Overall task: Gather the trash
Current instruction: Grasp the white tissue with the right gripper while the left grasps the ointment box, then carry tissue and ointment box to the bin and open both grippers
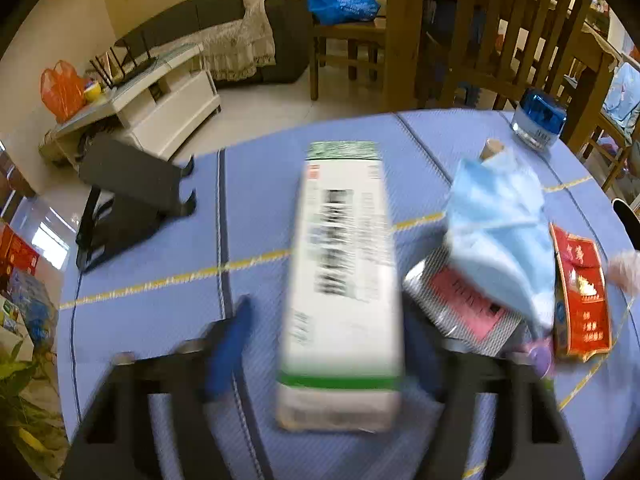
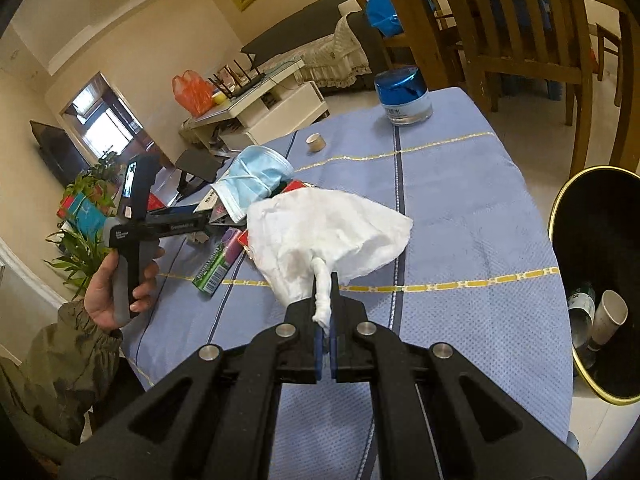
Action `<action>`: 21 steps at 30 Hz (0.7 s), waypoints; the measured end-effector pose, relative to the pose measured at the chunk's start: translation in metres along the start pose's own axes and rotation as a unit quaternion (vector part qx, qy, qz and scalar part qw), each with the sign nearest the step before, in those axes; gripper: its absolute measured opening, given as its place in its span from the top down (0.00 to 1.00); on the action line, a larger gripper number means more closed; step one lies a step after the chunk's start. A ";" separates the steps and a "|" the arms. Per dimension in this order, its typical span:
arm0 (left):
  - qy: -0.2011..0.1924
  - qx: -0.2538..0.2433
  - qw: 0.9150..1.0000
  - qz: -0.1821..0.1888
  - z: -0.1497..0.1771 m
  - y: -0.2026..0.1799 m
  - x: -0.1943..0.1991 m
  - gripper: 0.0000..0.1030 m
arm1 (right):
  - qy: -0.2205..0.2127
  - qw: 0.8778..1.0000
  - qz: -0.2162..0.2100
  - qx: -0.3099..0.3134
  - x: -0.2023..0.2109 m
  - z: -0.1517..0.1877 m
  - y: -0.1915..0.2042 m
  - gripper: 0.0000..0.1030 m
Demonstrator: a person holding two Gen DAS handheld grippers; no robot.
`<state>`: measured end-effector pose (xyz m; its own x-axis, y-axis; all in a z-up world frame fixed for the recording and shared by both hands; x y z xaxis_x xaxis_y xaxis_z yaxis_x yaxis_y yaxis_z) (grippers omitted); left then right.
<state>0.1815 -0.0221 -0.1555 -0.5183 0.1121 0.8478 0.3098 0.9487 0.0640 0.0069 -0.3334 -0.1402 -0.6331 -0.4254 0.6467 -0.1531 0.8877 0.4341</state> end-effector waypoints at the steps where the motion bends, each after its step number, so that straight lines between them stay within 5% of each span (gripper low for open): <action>1: 0.000 -0.006 1.000 -0.011 0.000 -0.004 0.001 0.56 | -0.002 1.000 -0.001 -0.002 0.000 -0.001 0.001 0.98; 8: -0.009 0.046 0.998 -0.042 0.026 0.004 0.021 0.57 | -0.017 1.000 0.001 -0.008 0.010 -0.004 0.000 0.98; 15: -0.058 0.117 0.989 -0.069 0.068 0.037 0.088 0.57 | -0.023 1.000 0.003 -0.008 0.015 -0.003 0.004 0.98; 21: -0.108 0.112 0.987 -0.038 0.064 0.004 0.139 0.56 | -0.029 1.000 0.005 -0.006 0.020 -0.002 0.008 0.98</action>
<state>0.0595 0.0163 -0.0712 -0.6994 0.0750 0.7108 0.0918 0.9957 -0.0148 -0.0057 -0.3347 -0.1226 -0.6772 -0.4057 0.6139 -0.1380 0.8895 0.4357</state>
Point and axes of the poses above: each gripper's, at about its wrist camera, not at the fingertips, and x roughly against the way its jaws point, y to its left, z to its underside, the point moved 1 cm from there along -x, roughly the way its jaws point, and after that the axes turned 1 degree about y, right-handed, at the moved point
